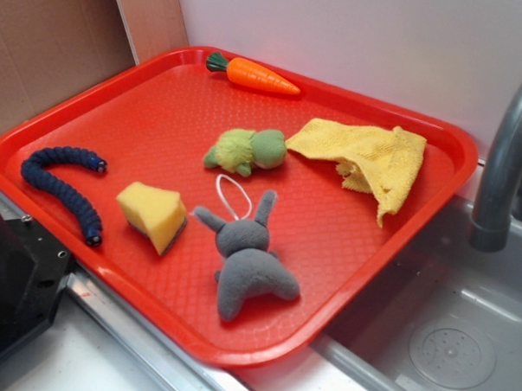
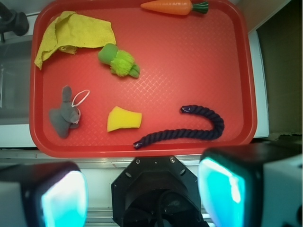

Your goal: Grab the carrot.

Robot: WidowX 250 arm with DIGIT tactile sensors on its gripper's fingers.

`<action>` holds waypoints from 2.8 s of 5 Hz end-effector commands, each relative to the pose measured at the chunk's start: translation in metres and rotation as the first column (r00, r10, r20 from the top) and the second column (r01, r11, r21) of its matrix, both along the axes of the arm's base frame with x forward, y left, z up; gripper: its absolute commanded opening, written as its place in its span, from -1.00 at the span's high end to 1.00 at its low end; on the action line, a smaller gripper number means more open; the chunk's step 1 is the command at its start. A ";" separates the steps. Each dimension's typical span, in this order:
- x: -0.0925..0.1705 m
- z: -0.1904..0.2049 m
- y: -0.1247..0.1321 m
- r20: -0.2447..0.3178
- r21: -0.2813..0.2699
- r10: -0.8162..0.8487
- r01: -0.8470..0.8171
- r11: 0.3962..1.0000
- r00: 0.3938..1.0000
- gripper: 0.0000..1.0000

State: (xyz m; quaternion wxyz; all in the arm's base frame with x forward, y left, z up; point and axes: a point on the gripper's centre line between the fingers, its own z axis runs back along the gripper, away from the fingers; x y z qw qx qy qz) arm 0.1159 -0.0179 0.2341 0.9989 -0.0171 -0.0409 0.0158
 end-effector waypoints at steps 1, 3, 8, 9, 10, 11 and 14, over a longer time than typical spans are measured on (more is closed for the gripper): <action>0.000 0.000 0.000 0.000 0.000 0.000 0.000 1.000 1.000 -1.00; 0.056 -0.040 0.054 0.059 -0.180 0.201 -0.188 0.966 0.978 -1.00; 0.095 -0.069 0.074 0.233 -0.033 0.218 -0.216 0.976 0.948 -1.00; 0.135 -0.098 0.083 0.345 0.033 0.328 -0.361 0.932 0.879 -1.00; 0.163 -0.116 0.091 0.483 0.015 0.389 -0.452 0.892 0.784 -1.00; 0.187 -0.138 0.099 0.485 0.071 0.378 -0.466 0.882 0.789 -1.00; 0.227 -0.148 0.102 0.441 0.095 0.329 -0.408 0.908 0.835 -1.00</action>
